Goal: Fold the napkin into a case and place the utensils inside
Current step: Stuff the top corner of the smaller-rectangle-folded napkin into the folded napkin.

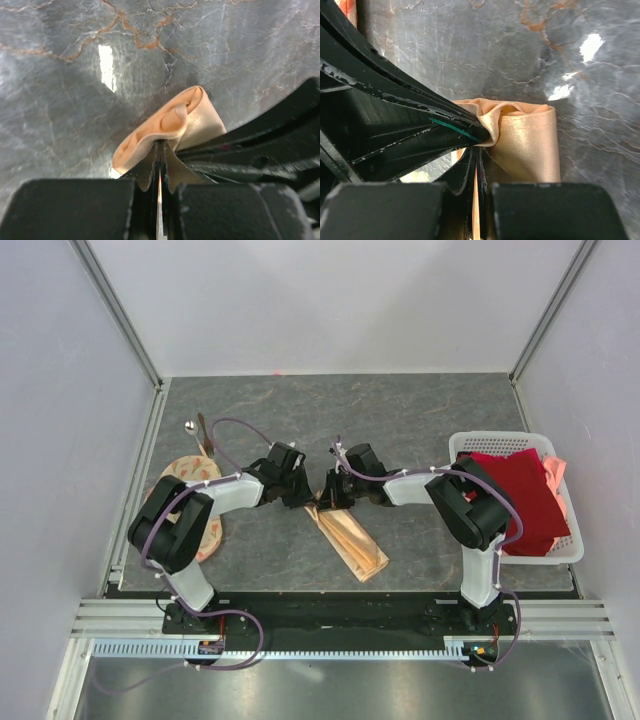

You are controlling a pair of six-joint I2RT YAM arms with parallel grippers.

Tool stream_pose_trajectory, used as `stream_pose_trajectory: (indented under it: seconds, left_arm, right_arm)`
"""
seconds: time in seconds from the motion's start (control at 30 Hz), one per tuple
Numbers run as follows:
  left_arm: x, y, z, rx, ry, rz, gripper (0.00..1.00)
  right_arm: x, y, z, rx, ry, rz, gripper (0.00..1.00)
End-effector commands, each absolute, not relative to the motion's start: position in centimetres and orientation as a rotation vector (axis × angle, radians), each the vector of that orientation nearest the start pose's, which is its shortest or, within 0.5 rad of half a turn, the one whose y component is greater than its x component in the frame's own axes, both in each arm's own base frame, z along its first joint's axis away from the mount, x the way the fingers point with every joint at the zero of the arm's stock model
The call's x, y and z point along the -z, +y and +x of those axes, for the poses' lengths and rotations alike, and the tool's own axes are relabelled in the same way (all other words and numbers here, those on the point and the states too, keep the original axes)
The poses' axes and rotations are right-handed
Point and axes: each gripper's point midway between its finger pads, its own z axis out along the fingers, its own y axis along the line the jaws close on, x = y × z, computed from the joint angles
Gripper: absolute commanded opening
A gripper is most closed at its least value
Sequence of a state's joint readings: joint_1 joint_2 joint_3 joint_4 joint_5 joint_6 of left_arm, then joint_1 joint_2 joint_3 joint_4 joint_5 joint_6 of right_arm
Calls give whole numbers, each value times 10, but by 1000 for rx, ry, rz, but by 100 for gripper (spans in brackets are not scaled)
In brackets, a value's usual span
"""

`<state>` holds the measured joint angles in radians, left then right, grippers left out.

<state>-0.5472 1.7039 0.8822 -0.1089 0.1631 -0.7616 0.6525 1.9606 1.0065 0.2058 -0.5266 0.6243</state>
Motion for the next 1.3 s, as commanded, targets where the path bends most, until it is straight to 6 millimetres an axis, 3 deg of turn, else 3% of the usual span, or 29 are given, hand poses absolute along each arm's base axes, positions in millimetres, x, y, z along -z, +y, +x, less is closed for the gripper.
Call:
stream_pose_trajectory:
  seconds: [0.0,0.1,0.3,0.53,0.77,0.93,1.03,1.13,1.17,1.27]
  left_arm:
    - [-26,-261,311,731,2604,-179,2]
    - [-38,-260,310,746,2574,-176,2]
    - [-69,-259,304,787,2526,-151,2]
    - [-51,-260,295,800,2579,-168,2]
    - [-28,-271,299,813,2610,-157,2]
    - [-26,-288,297,840,2615,-120,2]
    - [-38,-286,296,842,2588,-125,2]
    - [-47,-271,296,761,2563,-120,5]
    - [-62,-269,295,765,2534,-110,7]
    - [-81,-263,288,773,2508,-79,13]
  right_arm:
    - [-38,347,295,-1146,2467,-332,6]
    - [-55,335,298,-1102,2444,-339,6]
    - [-63,318,289,-1063,2453,-341,6]
    - [-49,315,281,-1068,2474,-319,6]
    - [-16,315,267,-1102,2537,-288,6]
    - [-15,320,262,-1113,2535,-302,6]
    - [-20,315,263,-1078,2539,-307,6]
    - [-32,307,264,-1006,2534,-343,6]
    - [-42,306,267,-991,2508,-368,8]
    - [-51,298,263,-934,2522,-392,11]
